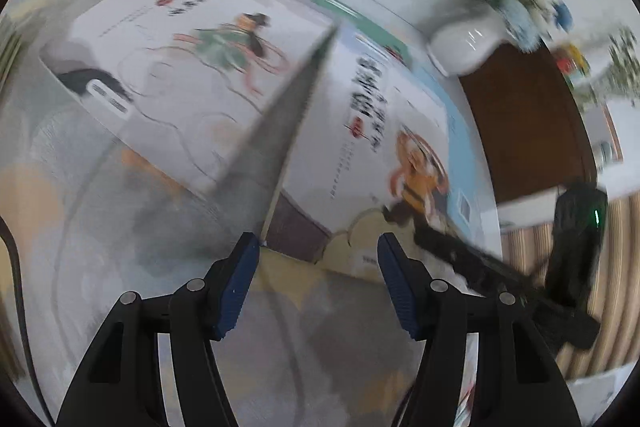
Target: Organize books
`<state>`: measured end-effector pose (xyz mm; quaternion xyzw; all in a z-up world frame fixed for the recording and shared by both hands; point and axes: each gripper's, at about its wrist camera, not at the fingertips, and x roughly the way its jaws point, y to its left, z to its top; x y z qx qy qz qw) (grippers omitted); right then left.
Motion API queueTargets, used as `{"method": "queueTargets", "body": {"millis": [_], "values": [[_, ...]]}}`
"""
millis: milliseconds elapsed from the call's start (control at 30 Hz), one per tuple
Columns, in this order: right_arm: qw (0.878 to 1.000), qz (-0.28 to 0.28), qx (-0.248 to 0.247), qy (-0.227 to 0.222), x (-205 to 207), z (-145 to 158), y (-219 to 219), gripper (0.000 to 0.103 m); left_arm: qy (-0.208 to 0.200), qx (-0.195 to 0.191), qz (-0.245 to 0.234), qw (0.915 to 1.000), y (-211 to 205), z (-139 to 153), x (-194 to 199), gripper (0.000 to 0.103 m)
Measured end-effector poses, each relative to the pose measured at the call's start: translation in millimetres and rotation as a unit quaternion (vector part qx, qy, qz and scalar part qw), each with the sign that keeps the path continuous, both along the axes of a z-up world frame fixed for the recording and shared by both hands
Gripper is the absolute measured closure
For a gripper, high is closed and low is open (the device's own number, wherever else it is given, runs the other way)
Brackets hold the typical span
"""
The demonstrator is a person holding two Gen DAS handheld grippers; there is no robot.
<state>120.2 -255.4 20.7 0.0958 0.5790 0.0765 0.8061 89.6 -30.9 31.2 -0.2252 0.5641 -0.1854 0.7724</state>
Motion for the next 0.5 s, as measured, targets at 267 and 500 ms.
{"method": "queueTargets", "body": {"millis": [267, 500], "values": [[0.997, 0.071, -0.011, 0.018, -60.4, -3.9, -24.7, 0.056, 0.031, 0.002, -0.044, 0.9985, -24.6, -0.9, -75.4, 0.045], [0.993, 0.111, -0.025, 0.032, -150.1, -3.6, -42.9, 0.055, 0.069, -0.007, -0.102, 0.9924, -38.3, -3.7, -156.2, 0.045]]}}
